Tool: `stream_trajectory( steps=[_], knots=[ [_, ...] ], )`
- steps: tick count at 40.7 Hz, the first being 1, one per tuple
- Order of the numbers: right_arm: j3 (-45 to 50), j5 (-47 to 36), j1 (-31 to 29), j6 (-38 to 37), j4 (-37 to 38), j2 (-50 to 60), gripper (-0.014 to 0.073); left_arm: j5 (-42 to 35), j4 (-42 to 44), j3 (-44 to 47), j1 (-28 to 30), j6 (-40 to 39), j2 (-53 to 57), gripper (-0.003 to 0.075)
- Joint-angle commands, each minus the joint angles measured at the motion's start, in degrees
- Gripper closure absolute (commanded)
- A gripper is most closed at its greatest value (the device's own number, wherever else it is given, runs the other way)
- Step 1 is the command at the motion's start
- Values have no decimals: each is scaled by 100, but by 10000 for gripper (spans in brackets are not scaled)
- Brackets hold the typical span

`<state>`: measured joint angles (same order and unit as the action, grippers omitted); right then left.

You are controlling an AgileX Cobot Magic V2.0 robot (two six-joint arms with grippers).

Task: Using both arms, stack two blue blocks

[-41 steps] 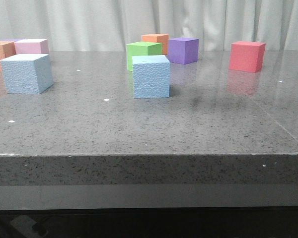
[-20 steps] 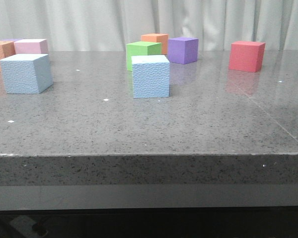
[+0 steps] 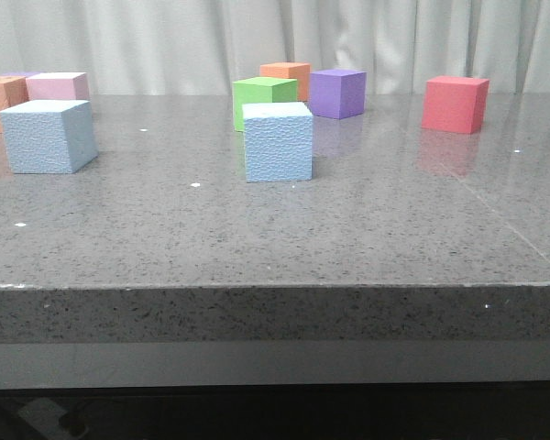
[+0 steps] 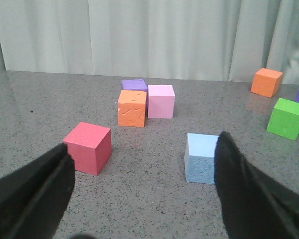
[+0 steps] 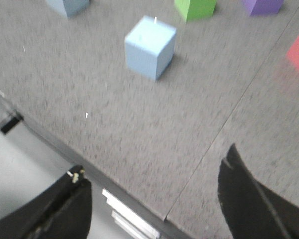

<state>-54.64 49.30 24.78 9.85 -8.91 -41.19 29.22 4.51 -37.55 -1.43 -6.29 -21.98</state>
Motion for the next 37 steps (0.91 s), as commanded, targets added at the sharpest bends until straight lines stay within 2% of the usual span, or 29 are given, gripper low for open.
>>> stream_trajectory(
  steps=[1, 37],
  knots=[
    [-24, -851, -31, 67, -84, 293, 53, -449, -31, -187, -40, -30, -95, 154],
    [28, -739, -31, 67, 118, 416, 53, -572, -135, -187, -40, 4, -218, 151]
  ],
)
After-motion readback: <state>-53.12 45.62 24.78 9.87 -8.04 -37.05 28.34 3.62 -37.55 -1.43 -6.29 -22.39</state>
